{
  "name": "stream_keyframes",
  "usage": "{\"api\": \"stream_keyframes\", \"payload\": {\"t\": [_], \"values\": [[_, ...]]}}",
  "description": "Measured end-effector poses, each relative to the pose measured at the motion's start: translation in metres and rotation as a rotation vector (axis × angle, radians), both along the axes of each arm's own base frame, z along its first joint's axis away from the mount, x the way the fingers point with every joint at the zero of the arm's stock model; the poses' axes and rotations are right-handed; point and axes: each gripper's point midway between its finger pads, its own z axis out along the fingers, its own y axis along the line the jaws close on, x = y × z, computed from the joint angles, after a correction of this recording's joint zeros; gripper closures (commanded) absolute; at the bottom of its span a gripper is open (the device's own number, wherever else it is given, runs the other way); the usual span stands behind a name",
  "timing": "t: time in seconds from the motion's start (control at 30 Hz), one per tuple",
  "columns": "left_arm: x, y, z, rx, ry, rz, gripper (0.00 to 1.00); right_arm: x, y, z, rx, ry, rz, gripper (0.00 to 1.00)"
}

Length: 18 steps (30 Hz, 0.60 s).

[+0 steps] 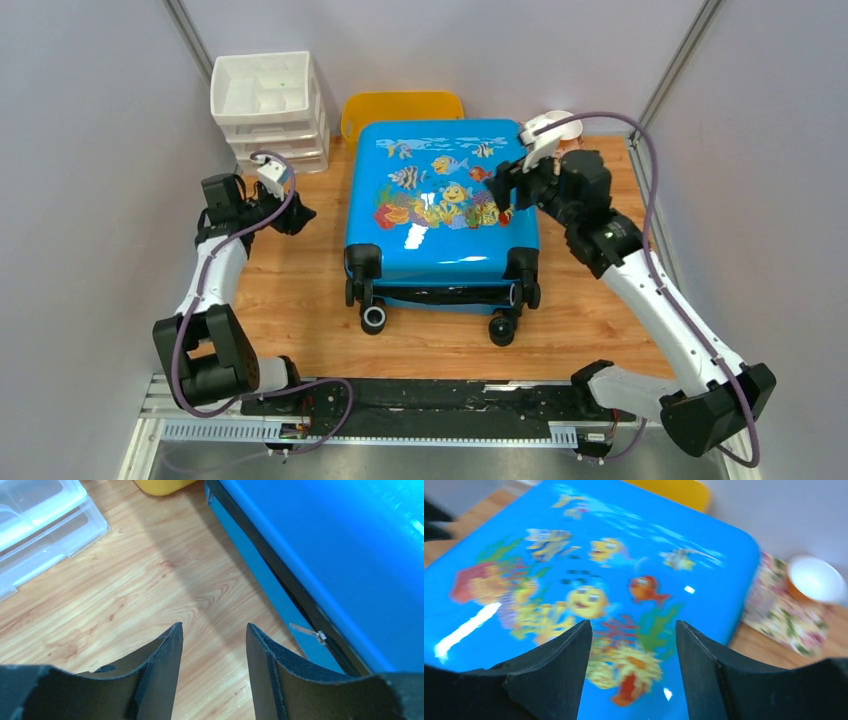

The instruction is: Open, take out, and arrange the luggage

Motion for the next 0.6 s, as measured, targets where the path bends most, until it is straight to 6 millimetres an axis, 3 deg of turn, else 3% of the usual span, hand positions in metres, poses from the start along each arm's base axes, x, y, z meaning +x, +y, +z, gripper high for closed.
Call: {"api": "stream_keyframes", "payload": {"t": [0.07,0.1,0.23,0.4,0.5,0.6], "values": [[-0.001,-0.002,0.013,0.009,0.02,0.007,0.42,0.022,-0.047,-0.004,0.004,0.037,-0.153,0.35],[0.0,-0.003,0.018,0.015,0.022,0.006,0.43,0.027,-0.06,-0.008,0.001,0.053,-0.193,0.35],[0.004,-0.025,0.039,0.058,0.011,-0.026,0.44,0.046,-0.133,-0.041,-0.037,0.158,-0.414,0.35],[0.008,-0.055,0.044,0.122,0.027,-0.055,0.45,0.067,-0.177,-0.077,-0.066,0.26,-0.534,0.37],[0.028,-0.06,0.045,0.153,0.043,-0.028,0.46,0.086,-0.189,-0.109,-0.092,0.347,-0.566,0.38],[0.046,-0.058,0.039,0.177,0.071,0.01,0.46,0.099,-0.189,-0.144,-0.117,0.431,-0.563,0.38]]}}
